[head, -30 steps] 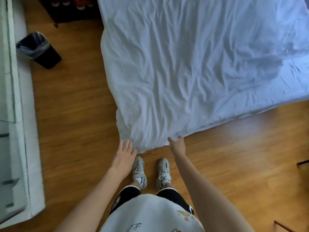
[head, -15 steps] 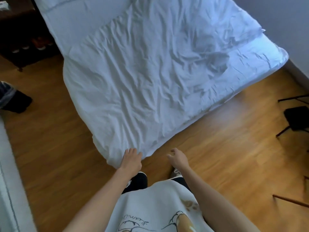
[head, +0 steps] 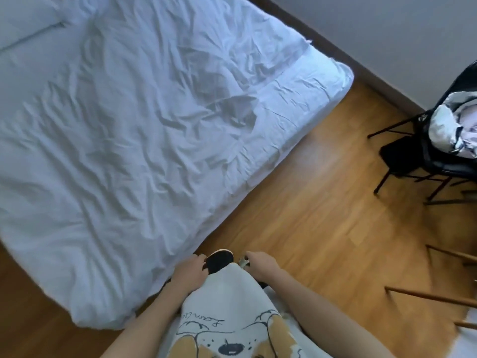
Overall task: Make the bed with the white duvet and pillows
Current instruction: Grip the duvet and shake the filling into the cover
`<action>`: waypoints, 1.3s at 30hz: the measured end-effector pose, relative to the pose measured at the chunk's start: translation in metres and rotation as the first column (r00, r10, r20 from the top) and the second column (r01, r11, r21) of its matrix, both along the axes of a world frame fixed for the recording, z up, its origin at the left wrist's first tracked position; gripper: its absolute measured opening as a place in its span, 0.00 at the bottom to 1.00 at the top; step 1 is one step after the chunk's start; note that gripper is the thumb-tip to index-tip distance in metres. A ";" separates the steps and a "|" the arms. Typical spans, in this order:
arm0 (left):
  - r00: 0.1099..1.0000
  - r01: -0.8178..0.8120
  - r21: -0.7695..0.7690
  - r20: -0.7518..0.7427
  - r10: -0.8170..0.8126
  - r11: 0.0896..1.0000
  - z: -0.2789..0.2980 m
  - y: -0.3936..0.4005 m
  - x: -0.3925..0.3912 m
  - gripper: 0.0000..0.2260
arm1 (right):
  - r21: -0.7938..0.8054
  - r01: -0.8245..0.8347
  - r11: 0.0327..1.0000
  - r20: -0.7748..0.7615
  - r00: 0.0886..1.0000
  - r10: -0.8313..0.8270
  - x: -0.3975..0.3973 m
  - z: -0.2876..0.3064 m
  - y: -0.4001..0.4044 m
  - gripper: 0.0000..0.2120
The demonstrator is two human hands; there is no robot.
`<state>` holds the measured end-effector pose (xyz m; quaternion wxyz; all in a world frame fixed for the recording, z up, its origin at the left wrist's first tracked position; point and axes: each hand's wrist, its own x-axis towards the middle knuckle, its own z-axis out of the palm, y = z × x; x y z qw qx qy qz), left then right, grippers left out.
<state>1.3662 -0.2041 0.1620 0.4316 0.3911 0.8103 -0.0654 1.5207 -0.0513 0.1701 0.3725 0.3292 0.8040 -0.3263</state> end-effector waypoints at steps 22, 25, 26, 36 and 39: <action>0.998 -0.052 0.160 -0.019 0.055 0.986 -0.015 0.520 -0.171 0.18 | 0.145 0.170 0.975 0.027 0.984 -0.176 -0.107 0.028 0.514 0.19; 0.990 -0.137 0.169 -0.019 0.142 0.976 -0.013 0.569 -0.194 0.19 | 0.125 0.126 0.984 -0.005 0.992 -0.126 -0.141 0.028 0.571 0.19; 0.985 -0.169 0.154 -0.013 0.173 0.973 -0.014 0.582 -0.199 0.19 | 0.122 0.100 0.987 -0.018 0.995 -0.099 -0.152 0.027 0.590 0.19; 0.836 -0.549 0.009 -0.028 0.549 0.836 -0.049 0.723 -0.172 0.19 | 0.012 -0.311 0.950 -0.004 0.950 0.311 -0.220 -0.029 0.805 0.18; 0.734 -0.680 -0.060 -0.049 0.678 0.731 -0.057 0.778 -0.137 0.19 | -0.021 -0.468 0.884 -0.008 0.884 0.468 -0.228 -0.043 0.887 0.19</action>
